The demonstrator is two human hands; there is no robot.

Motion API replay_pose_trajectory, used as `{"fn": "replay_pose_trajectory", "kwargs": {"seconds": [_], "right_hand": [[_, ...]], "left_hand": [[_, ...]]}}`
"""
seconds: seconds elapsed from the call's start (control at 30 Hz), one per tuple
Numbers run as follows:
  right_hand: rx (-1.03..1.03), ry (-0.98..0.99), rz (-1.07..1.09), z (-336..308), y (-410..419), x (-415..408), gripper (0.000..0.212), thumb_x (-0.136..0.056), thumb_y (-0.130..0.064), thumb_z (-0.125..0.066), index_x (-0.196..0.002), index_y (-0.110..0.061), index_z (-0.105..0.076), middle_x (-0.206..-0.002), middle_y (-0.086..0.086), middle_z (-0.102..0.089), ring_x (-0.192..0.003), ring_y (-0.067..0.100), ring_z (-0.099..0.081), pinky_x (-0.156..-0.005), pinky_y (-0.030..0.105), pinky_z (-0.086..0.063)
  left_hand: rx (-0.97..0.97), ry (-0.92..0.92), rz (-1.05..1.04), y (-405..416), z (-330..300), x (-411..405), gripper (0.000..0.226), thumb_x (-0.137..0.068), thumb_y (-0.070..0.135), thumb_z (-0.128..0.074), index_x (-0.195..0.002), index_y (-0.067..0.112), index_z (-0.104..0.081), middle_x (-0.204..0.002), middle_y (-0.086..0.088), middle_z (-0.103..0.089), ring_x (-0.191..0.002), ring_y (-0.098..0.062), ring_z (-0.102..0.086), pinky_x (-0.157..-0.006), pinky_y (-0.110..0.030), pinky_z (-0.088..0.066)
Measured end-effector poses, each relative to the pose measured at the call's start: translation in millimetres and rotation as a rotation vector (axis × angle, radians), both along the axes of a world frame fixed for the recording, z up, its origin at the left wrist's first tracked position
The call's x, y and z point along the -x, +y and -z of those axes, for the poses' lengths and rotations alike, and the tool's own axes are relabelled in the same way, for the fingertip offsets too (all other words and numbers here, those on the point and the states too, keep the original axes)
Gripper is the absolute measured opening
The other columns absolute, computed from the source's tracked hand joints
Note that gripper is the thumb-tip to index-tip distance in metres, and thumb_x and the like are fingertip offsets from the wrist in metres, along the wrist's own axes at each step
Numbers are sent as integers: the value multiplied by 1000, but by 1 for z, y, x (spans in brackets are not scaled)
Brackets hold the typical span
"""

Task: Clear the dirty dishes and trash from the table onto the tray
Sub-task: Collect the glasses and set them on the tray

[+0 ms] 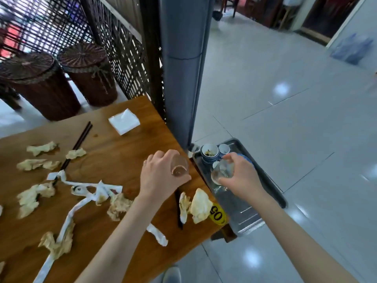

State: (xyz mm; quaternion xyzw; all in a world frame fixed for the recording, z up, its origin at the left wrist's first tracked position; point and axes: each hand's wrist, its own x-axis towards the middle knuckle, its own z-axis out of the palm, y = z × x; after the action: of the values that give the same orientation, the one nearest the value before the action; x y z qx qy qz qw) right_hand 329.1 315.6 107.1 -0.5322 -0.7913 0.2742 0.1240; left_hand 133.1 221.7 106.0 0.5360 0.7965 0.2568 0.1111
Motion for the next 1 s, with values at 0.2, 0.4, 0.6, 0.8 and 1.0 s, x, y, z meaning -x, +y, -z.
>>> {"fn": "replay_pose_trajectory", "kwargs": {"seconds": [0.2,0.4,0.6,0.8,1.0], "right_hand": [[-7,-13,20,13,75,-34,53,-68,-20,-76,-116,-21,-55,-102,-4,-61,-82,10,-51,-64,15,-37],[8,-32,-69,31,164,-88,50,-70,-20,-74,-116,-16,-56,-108,2,-64,-90,19,-58,-74,24,-41],[46,-90,-223,49,245,-137,51,-70,-13,-72,-118,-18,-55,-106,2,-63,-92,18,-57,-78,27,-45],[81,-62,-338,73,287,-164,46,-72,-16,-76,-113,-18,-56,-100,-2,-59,-85,12,-52,-70,22,-44],[94,-74,-351,102,313,-174,48,-73,-21,-78,-115,-21,-54,-98,-8,-54,-84,8,-49,-58,5,-32]], "left_hand": [[26,-13,15,74,8,-47,63,-70,54,-73,-124,28,-53,-107,2,-58,-100,-16,-49,-94,-34,-43],[46,4,-101,147,32,-107,62,-66,53,-75,-120,29,-55,-96,1,-57,-93,-19,-51,-88,-33,-43],[84,-7,-295,197,57,-177,61,-66,53,-77,-118,29,-55,-90,3,-54,-84,-10,-43,-75,-24,-36],[158,-1,-410,227,81,-214,66,-64,58,-77,-119,29,-54,-93,3,-57,-85,-13,-48,-78,-28,-45],[189,0,-437,247,100,-218,68,-63,57,-78,-120,29,-54,-93,3,-56,-84,-12,-46,-80,-29,-44]]}}
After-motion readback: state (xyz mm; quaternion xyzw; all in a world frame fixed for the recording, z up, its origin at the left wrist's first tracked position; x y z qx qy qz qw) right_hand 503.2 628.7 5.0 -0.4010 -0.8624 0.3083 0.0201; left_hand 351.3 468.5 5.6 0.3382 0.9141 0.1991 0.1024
